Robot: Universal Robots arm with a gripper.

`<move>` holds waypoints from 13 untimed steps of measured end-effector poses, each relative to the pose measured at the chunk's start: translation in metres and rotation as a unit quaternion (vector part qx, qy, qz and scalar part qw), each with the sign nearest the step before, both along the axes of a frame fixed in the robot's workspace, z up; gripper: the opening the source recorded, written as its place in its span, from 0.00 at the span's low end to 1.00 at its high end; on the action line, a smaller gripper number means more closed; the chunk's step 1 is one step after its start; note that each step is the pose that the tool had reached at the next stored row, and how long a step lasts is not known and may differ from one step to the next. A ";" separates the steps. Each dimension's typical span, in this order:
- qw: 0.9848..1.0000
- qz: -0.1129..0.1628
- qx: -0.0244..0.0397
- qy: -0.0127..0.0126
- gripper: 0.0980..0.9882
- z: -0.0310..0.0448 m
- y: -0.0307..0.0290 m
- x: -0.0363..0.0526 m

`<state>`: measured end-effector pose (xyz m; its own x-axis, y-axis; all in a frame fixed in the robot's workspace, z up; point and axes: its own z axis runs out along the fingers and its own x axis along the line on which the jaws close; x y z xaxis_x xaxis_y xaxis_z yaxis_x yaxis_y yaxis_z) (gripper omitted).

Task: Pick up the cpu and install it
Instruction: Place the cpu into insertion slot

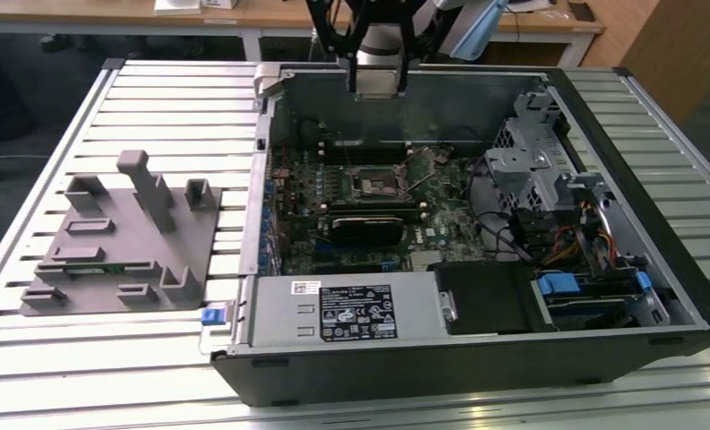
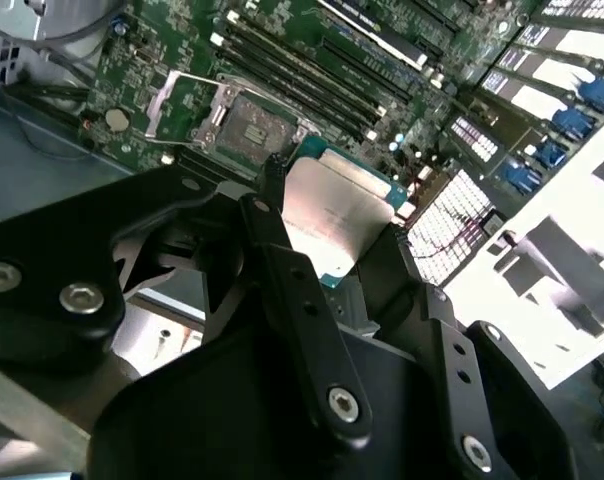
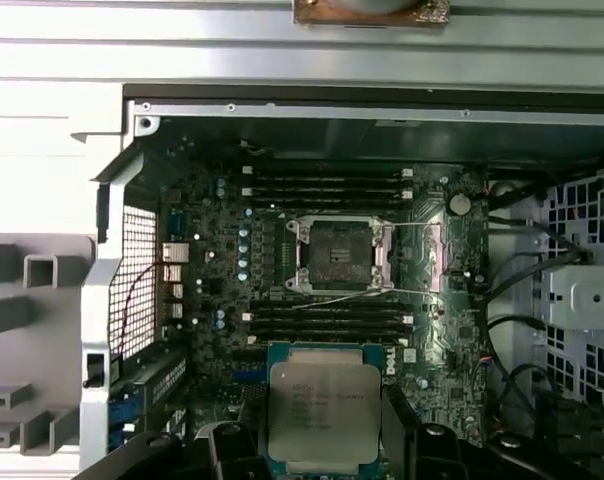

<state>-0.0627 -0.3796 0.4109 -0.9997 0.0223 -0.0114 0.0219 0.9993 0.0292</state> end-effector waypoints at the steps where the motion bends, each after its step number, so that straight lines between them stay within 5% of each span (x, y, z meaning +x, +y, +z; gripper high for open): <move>1: 1.000 -0.009 0.000 0.000 0.50 -0.0001 0.0000 0.0000; 13: 0.995 -0.095 0.000 0.000 0.50 -0.0016 0.0011 0.0000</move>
